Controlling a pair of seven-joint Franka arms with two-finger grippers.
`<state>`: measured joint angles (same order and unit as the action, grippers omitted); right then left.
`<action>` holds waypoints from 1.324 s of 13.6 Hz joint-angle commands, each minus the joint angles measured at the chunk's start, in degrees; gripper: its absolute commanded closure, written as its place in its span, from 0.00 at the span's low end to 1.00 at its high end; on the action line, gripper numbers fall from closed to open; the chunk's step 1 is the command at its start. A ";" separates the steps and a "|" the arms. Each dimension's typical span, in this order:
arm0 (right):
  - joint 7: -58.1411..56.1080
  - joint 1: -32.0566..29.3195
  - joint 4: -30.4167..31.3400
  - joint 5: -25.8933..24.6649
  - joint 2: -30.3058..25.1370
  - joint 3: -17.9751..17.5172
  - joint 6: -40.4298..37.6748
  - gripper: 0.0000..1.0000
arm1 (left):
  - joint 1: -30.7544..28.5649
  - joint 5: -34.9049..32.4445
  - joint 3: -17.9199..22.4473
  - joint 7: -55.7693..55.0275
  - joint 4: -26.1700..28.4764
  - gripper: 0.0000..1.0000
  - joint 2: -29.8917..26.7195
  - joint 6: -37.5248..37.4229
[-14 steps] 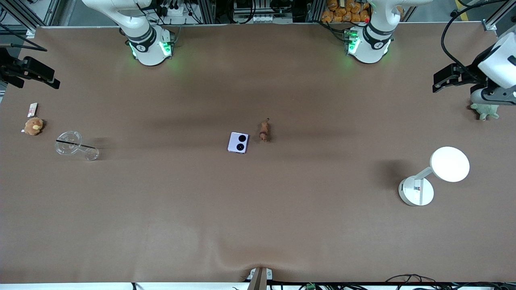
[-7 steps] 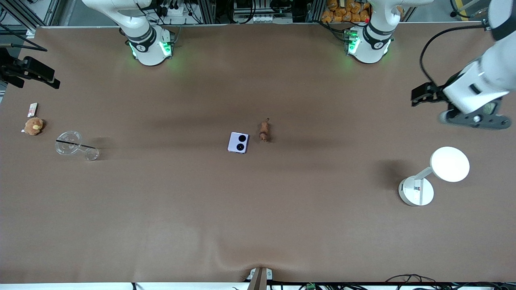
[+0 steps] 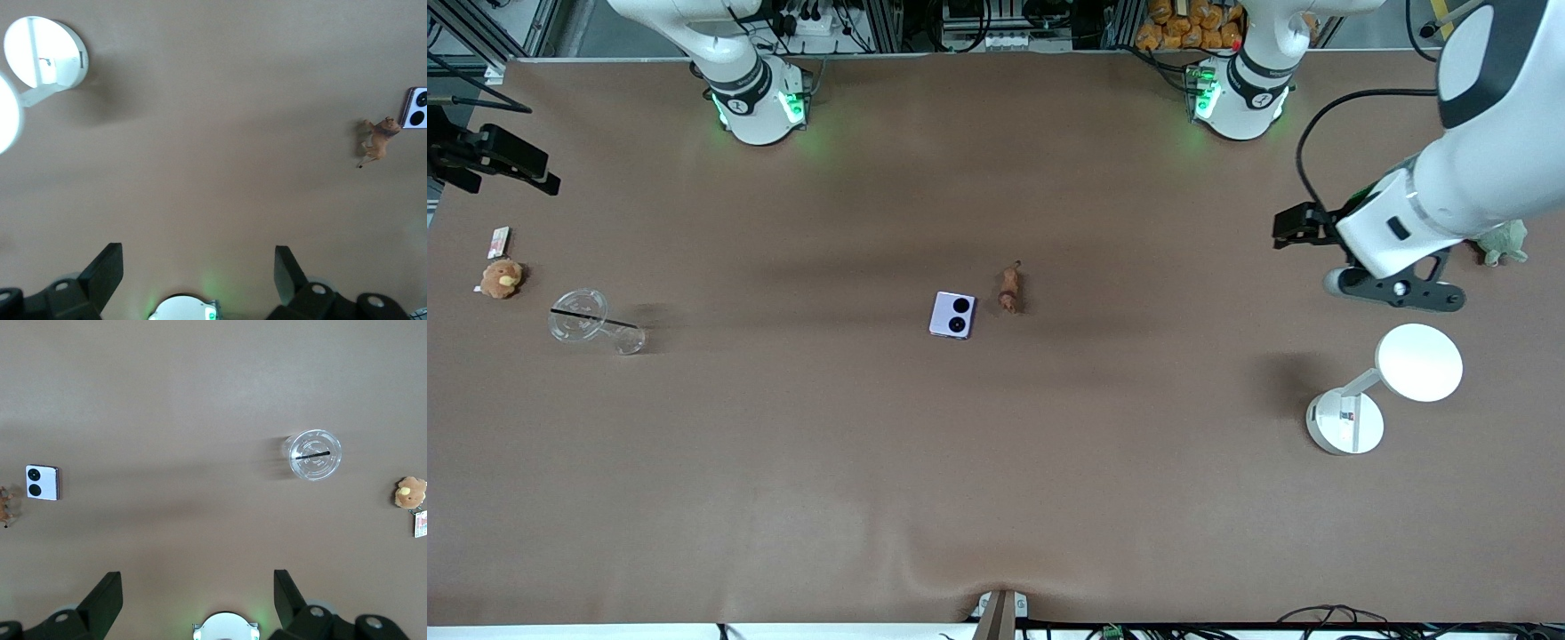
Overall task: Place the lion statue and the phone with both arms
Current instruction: 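Reach the left gripper toward the brown lion figurine beside the phone, then lower the left gripper and close it on the lion figurine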
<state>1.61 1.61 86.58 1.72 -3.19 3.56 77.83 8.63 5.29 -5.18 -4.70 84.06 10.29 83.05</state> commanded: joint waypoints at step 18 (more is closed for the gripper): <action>-0.47 -1.08 0.78 -0.49 -0.77 -0.48 -0.14 0.00 | 33.82 -0.37 -0.53 -42.50 4.34 0.00 18.54 27.76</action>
<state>1.61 1.56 86.71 1.72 -3.19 3.70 77.76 42.19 5.51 -6.10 -46.64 85.47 29.24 107.00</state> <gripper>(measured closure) 0.000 0.000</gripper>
